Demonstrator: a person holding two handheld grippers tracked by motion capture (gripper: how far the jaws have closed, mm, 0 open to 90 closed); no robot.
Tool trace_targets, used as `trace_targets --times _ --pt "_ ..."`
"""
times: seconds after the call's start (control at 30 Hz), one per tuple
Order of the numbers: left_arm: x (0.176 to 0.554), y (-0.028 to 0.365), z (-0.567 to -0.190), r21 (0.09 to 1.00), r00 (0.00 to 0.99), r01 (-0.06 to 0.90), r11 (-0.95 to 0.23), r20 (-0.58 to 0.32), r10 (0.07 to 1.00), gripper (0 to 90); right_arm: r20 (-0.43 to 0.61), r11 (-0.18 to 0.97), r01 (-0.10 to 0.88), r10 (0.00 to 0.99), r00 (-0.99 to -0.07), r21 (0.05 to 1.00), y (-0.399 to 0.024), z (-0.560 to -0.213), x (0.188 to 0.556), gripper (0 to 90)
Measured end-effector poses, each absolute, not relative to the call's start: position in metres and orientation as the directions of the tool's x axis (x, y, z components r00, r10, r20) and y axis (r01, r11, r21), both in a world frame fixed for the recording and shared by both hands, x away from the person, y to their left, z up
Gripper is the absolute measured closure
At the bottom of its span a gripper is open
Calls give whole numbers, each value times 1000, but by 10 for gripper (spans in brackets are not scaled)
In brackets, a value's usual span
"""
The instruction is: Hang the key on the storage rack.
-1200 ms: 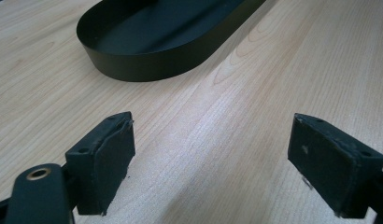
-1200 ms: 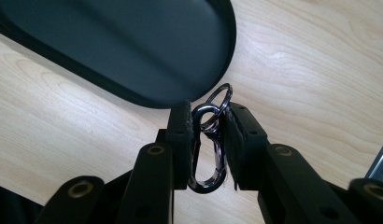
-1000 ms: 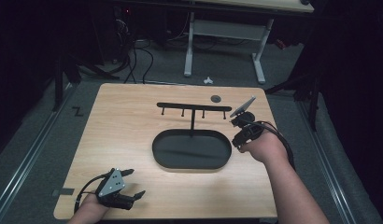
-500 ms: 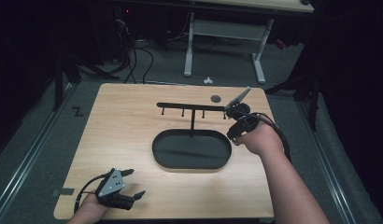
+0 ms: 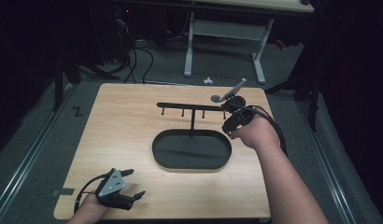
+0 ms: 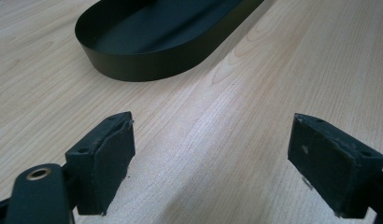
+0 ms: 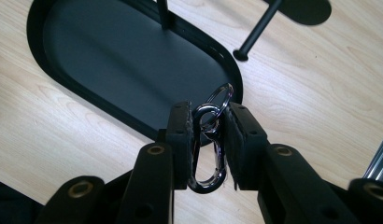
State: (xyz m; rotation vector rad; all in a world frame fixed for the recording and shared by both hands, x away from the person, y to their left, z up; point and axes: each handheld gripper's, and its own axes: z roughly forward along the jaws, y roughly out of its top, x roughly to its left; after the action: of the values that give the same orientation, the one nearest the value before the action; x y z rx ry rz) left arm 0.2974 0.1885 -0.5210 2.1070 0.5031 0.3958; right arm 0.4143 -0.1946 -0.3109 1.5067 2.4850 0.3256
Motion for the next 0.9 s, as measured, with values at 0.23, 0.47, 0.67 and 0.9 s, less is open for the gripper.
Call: trace_targets --times 0.23,0.47,0.67,0.9 --pt "298 189 -521 838 866 203 -506 87 493 153 -77 475 824 876 -476 310 -185 -303 418 728" --pt "297 189 -521 838 866 204 -506 86 492 153 -84 471 822 878 -471 320 -179 -297 423 728" --pt "298 190 -521 837 866 206 -506 84 493 153 -86 462 826 884 -460 324 -183 -297 427 728" --pt "298 189 -521 837 866 206 -507 85 493 153 -87 441 834 895 -438 331 -190 -303 429 728"
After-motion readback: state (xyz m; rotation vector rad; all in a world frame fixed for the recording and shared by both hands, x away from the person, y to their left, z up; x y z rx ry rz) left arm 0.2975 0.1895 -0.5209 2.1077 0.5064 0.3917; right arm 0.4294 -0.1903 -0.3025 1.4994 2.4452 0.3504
